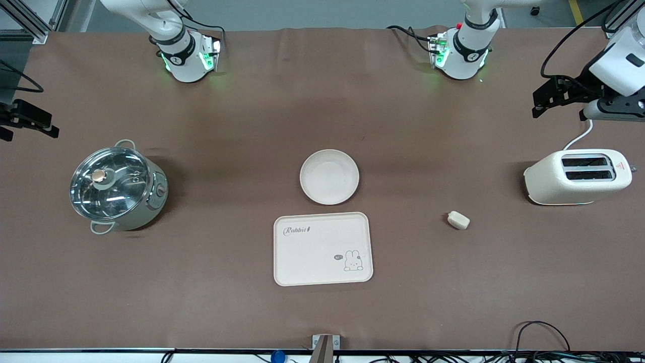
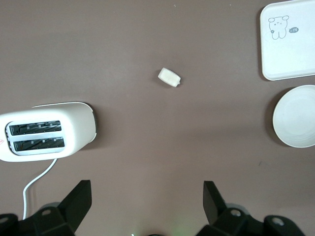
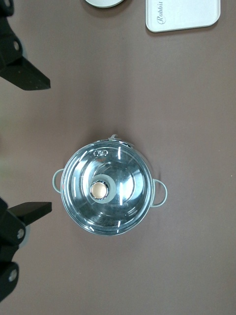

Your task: Place bun in plate and plate on tray

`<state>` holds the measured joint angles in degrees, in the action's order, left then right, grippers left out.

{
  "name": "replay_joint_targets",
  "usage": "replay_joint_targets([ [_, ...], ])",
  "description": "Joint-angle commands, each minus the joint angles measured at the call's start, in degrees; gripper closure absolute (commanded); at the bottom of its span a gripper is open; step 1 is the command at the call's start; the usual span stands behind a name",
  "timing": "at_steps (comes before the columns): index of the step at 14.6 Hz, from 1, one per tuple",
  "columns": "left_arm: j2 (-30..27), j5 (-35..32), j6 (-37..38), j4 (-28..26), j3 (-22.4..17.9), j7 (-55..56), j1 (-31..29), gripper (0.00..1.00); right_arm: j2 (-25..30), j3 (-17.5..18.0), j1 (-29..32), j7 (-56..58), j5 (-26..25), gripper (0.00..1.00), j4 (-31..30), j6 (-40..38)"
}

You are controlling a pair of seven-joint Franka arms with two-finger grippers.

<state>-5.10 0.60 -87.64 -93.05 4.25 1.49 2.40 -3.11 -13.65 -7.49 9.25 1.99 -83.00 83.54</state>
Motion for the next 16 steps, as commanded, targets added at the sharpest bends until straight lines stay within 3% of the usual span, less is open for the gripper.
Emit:
replay_joint_targets([
  [1, 0.5, 0.3, 1.0, 1.6, 0.0, -0.4, -0.4, 0.00, 0.5, 0.4, 0.1, 0.6, 0.3, 0.00, 0.0, -0.5],
  [3, 1.1, 0.3, 0.9, 2.0, -0.1, -0.7, -0.6, 0.00, 0.5, 0.4, 0.0, 0.6, 0.3, 0.00, -0.1, -0.3],
  [6, 7.3, -0.4, 0.7, 5.5, -0.1, -0.5, -1.0, 0.00, 0.5, 0.4, -0.1, 0.6, 0.6, 0.00, -0.1, -0.6],
  [9, 13.3, -0.7, -3.2, 5.2, 0.0, 2.3, -0.9, 0.00, 0.4, 0.6, -0.9, 0.6, 0.8, 0.00, -0.7, -0.5],
  [14, 16.0, -0.4, -24.3, -9.6, 0.2, 16.1, -0.8, 0.00, -0.6, 0.7, -4.5, -0.3, 1.3, 0.00, -1.7, -0.2],
  [16, 19.6, -0.4, -30.4, -11.6, 0.3, 23.7, 0.0, 0.00, -1.2, 0.8, -6.3, -0.2, 4.6, 0.00, -3.9, 0.2],
])
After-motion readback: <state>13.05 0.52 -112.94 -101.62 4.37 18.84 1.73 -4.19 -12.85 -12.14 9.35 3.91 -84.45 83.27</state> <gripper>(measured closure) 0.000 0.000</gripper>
